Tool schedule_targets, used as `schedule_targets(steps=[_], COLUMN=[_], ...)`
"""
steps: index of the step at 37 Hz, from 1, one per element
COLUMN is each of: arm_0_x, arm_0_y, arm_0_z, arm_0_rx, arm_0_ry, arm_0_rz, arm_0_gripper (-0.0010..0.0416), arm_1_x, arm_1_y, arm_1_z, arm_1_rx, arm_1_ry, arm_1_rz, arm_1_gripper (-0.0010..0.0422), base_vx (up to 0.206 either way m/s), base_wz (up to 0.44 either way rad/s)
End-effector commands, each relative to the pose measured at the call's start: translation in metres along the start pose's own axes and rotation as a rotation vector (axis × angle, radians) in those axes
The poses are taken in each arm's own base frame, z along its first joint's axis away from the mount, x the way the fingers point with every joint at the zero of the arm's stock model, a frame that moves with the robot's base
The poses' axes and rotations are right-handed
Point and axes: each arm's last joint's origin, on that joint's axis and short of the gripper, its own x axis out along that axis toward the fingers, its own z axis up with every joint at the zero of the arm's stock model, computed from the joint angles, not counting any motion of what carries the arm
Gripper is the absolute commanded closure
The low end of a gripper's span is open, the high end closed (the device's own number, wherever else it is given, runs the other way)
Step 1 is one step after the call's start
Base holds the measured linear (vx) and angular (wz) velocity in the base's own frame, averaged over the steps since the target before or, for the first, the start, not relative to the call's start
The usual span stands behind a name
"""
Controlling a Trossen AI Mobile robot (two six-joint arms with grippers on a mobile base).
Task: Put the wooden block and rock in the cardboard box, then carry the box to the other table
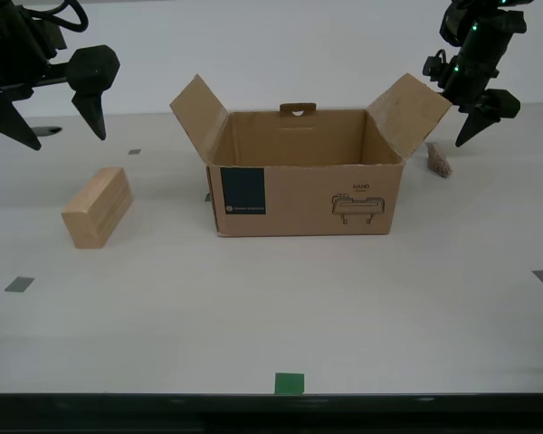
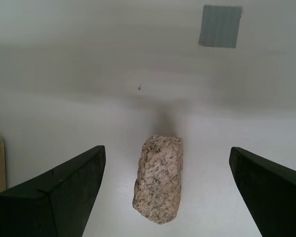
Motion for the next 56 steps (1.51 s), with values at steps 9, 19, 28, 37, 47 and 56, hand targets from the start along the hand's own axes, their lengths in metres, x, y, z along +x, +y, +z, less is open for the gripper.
schedule_targets(steps=[9, 19, 28, 37, 47, 56], arm_0_x=[0.0, 0.011, 0.023, 0.024, 0.023, 0.023], arm_0_y=[0.002, 0.002, 0.001, 0.001, 0.001, 0.002], arm_0_z=[-0.002, -0.012, -0.024, -0.025, -0.025, -0.025], arm_0_rx=[-0.006, -0.005, -0.003, -0.004, -0.007, -0.007], arm_0_ry=[0.026, 0.051, 0.077, 0.079, 0.08, 0.08], arm_0_rz=[-0.004, -0.003, -0.003, -0.003, -0.003, -0.002], arm_0_gripper=[0.0056, 0.0056, 0.0056, 0.0055, 0.0054, 0.0055], arm_1_x=[0.0, 0.0, 0.0, 0.021, 0.057, 0.077], arm_1_y=[-0.001, -0.001, -0.002, -0.001, -0.002, -0.004], arm_1_z=[0.0, 0.001, 0.008, 0.009, 0.016, 0.029], arm_1_rx=[-0.008, -0.008, -0.007, -0.003, 0.033, 0.049], arm_1_ry=[-0.001, -0.005, -0.074, -0.001, 0.087, 0.111], arm_1_rz=[-0.012, -0.012, -0.029, -0.01, 0.011, 0.017], arm_1_gripper=[0.0016, 0.0016, 0.0016, 0.0016, 0.0016, 0.0016], base_vx=[0.0, 0.0, 0.0, 0.0, 0.0, 0.0], base_wz=[0.0, 0.0, 0.0, 0.0, 0.0, 0.0])
